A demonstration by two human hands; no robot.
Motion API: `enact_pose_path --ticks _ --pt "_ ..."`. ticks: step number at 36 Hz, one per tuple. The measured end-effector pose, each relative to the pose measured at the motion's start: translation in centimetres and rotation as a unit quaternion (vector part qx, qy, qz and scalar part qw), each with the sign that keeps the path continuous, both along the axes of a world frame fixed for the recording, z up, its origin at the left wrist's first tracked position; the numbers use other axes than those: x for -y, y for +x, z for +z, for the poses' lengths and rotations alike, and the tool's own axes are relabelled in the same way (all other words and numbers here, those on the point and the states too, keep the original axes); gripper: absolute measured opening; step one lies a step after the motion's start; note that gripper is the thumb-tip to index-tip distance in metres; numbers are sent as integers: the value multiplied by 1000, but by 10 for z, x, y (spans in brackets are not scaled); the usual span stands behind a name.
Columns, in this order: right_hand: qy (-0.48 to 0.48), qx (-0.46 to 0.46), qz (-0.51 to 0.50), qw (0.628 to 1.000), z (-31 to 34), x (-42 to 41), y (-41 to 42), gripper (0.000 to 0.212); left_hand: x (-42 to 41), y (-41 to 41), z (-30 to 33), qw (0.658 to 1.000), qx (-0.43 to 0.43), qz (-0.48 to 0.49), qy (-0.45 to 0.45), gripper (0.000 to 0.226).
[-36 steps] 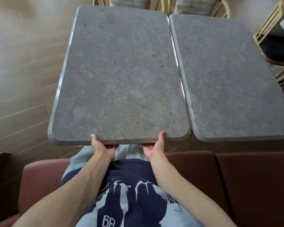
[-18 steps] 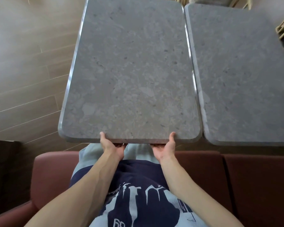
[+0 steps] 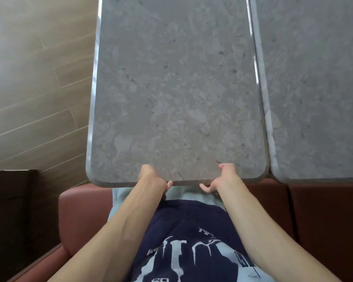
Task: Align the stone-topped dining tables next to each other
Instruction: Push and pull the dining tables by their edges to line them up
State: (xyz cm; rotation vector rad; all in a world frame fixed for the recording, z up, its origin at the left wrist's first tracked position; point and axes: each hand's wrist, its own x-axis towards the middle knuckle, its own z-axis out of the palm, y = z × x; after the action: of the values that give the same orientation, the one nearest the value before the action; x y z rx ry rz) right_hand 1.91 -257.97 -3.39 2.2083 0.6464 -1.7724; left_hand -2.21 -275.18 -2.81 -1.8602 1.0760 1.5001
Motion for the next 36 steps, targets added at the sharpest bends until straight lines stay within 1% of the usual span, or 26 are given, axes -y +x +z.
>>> enact_pose_path --ticks 1,3,4,5,6,7,9,12,15,19,23,27,31,36 --pt "4 5 0 1000 5 3 -3 34 0 -4 3 1000 -16 4 -15 42" --pt "20 -9 0 1000 16 12 -14 44 -2 -21 13 995 -85 -10 -48 26" --pt "36 -30 -1 999 21 17 -24 41 -3 -33 18 991 -126 -17 -53 17" --pt "58 -60 4 997 25 20 -35 32 -4 -46 22 986 -162 -18 -45 12" --pt "71 -91 9 993 29 23 -51 18 -4 -61 28 981 -191 -22 -24 11" --pt "76 -124 11 989 36 26 -69 8 -4 -75 33 977 -214 -24 -1 11" --pt "70 -183 18 980 52 30 -109 14 -2 -100 42 970 -237 -30 37 6" --pt "41 -255 12 966 73 37 -163 18 7 -130 50 962 -259 -54 69 18" --pt "33 -307 12 951 83 49 -200 18 21 -154 51 950 -291 -73 91 20" --pt "31 -328 30 944 79 75 -222 17 38 -179 50 931 -330 -127 93 18" --pt "11 -303 46 952 58 108 -228 16 54 -203 43 916 -340 -190 98 19" --pt "28 -273 27 961 33 135 -239 13 72 -232 28 896 -352 -250 106 18" --pt "89 -290 -9 953 14 164 -263 13 98 -266 11 856 -390 -316 119 21" --pt "174 -370 -22 912 7 207 -306 19 137 -320 2 799 -427 -391 165 18"
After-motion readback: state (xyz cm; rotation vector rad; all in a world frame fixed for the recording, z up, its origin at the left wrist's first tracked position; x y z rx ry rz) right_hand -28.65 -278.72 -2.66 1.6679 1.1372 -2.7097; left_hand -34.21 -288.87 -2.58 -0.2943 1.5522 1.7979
